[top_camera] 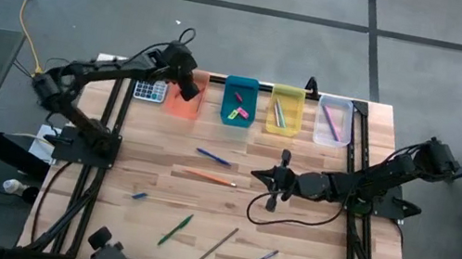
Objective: Sort crayons/erasers/pens/pencils in bins
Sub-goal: Put the grey crayon into the orange bin, then put the orange pencil into the transparent bin
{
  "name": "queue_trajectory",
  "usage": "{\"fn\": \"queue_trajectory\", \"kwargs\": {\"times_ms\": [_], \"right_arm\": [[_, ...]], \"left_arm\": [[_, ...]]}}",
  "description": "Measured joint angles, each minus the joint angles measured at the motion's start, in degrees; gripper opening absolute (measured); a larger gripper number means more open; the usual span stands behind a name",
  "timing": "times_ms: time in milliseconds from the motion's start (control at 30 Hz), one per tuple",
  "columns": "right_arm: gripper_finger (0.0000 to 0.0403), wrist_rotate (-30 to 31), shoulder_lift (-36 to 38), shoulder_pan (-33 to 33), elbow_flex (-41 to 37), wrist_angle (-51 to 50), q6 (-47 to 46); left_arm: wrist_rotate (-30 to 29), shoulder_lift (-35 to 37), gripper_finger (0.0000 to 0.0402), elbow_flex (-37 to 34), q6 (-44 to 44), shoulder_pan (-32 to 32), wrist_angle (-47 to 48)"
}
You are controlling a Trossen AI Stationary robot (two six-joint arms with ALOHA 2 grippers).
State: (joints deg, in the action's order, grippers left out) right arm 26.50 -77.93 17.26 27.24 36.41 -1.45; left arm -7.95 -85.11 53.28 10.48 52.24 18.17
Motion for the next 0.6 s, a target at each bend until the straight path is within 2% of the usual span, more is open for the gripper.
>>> {"fn": "queue_trajectory", "kwargs": {"times_ms": [167, 267, 367, 600], "right_arm": [[0.0, 0.0, 0.0, 0.05, 0.02, -1.38, -0.02], [0.0, 0.0, 0.0, 0.28, 0.02, -1.51, 0.02], [0.0, 0.0, 0.0, 0.26, 0.02, -1.5, 0.28], [0.0, -0.02, 0.0, 1.46, 2.95, -4.6, 0.53]], "left_arm": [[3.5, 10.96, 0.0048, -5.86, 2.75, -7.24, 0.9], [4.71, 18.24, 0.0022, -11.85, 0.2, -12.91, -3.25], [4.97, 25.63, 0.0004, -19.18, -3.17, -19.48, -10.96], [5.11, 38.0, 0.0006, -35.2, -6.25, -34.78, -33.89]]}}
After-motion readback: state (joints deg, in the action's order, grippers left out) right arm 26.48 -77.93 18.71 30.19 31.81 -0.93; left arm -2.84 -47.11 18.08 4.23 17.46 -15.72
